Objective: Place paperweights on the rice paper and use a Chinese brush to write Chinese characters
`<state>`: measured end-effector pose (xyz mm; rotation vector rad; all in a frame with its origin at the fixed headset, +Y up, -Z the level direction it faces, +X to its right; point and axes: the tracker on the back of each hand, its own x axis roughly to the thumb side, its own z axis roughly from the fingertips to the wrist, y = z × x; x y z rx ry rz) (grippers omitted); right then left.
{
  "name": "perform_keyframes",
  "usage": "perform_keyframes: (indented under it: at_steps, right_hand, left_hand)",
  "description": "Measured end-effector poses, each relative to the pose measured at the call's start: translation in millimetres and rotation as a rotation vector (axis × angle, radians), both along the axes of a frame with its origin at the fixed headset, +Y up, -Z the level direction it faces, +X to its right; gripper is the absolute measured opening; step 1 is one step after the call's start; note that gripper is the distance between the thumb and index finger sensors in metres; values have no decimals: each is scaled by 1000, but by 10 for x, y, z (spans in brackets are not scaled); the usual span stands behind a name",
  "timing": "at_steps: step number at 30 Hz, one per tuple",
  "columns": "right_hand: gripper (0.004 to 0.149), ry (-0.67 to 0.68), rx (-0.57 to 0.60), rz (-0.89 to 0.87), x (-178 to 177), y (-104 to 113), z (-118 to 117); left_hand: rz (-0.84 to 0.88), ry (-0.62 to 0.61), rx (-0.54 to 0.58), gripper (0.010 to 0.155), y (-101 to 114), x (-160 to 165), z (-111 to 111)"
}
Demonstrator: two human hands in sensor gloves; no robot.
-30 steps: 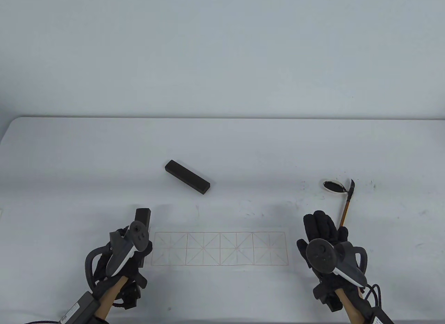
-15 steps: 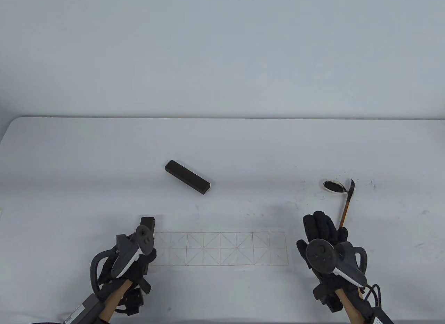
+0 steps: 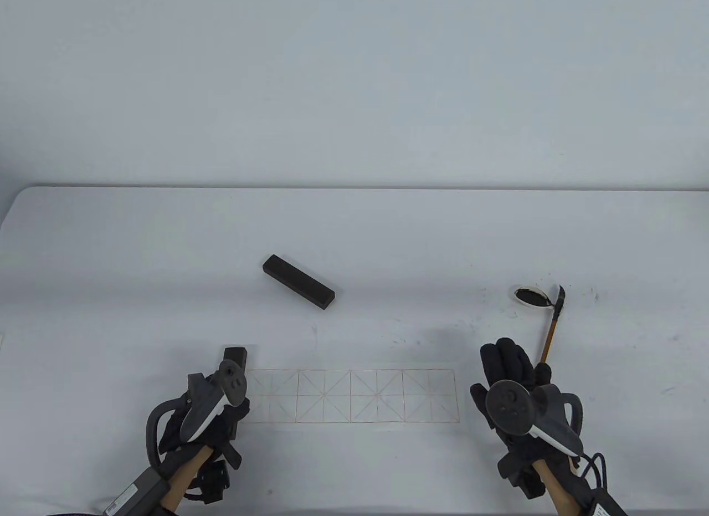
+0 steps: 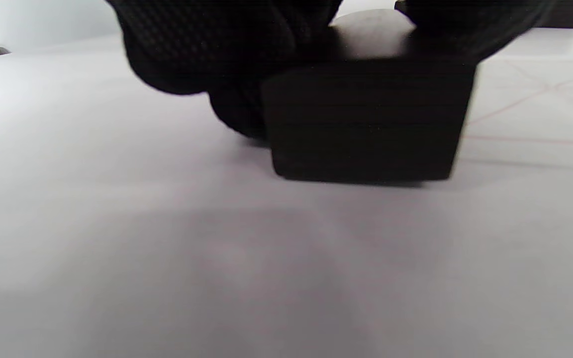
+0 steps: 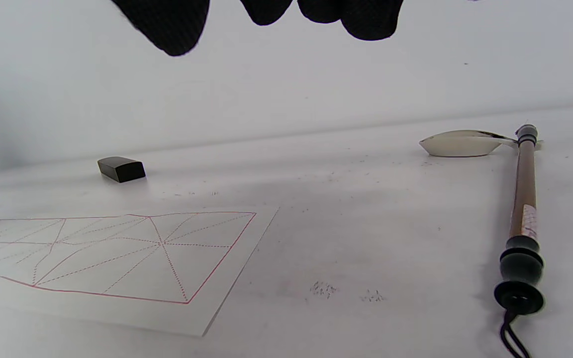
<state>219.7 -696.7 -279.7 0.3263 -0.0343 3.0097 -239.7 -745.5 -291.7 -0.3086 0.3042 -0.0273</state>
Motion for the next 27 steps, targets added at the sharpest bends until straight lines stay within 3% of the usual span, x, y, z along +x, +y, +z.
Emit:
perform_keyframes:
  at_steps: [8,21,27]
  right_hand:
    - [70,1,0,5,-7,2,3]
    - [70,7,1,-1,-7,0,0]
    - [69,5,5,-6,-4,4,6]
  left_hand:
    - [-24,-7,-30,85,-4,27,-27]
    - [2,13,-172,88,56,44,-89]
    - [31,28,-62,88,245,3,-147]
